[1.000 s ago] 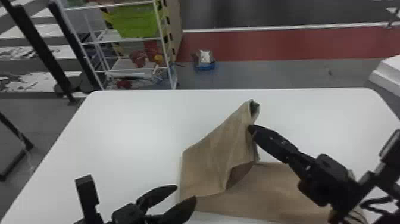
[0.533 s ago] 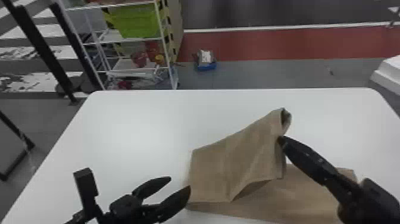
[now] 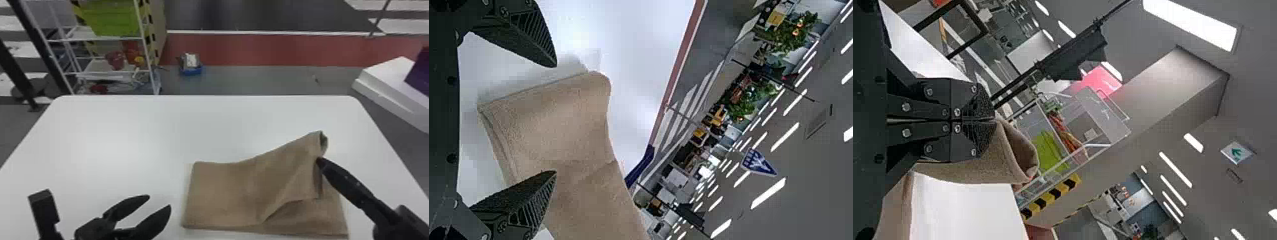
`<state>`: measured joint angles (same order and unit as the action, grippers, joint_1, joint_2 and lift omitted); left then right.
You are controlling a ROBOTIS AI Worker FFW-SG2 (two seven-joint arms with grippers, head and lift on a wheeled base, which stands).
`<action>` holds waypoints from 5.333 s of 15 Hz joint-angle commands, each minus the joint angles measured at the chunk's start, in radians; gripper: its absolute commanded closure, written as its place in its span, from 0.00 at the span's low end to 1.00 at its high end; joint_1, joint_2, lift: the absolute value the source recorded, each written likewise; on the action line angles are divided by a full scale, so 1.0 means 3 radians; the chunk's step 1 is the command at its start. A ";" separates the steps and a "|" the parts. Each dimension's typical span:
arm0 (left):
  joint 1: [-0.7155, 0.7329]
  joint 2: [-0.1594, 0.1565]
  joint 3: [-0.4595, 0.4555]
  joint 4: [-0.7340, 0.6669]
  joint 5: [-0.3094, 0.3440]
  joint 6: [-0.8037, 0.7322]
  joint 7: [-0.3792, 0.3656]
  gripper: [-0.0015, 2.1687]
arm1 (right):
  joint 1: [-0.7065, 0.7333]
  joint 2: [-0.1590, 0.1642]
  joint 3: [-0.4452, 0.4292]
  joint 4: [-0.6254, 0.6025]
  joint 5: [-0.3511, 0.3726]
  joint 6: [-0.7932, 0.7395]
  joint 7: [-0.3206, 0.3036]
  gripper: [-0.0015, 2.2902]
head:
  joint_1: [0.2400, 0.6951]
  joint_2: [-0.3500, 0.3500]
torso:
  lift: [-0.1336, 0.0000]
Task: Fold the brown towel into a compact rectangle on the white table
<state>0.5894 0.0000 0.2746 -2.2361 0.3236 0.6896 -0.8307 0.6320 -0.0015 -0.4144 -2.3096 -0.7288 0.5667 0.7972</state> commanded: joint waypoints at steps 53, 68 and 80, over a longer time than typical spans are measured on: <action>-0.0011 -0.0009 -0.0261 0.0034 -0.0107 -0.0041 0.0044 0.06 | -0.0491 0.0008 -0.1589 0.0622 -0.0122 0.1494 -0.0009 0.08 | 1.00 0.00 | 0.07; -0.0175 -0.0009 -0.1636 0.0438 -0.0925 -0.0920 0.1000 0.99 | -0.0542 0.0008 -0.1411 0.1113 0.0190 0.0399 0.0349 0.11 | 1.00 0.00 | 0.07; -0.0180 0.0036 -0.1718 0.0423 -0.1350 -0.0603 0.1629 0.99 | -0.0583 0.0008 -0.1339 0.1123 0.0231 0.0328 0.0354 0.11 | 1.00 0.00 | 0.07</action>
<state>0.5354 0.0107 -0.2353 -2.1059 -0.0651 0.4972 -0.3528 0.4571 -0.0015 -0.8137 -1.9730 -0.6583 0.6660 0.9019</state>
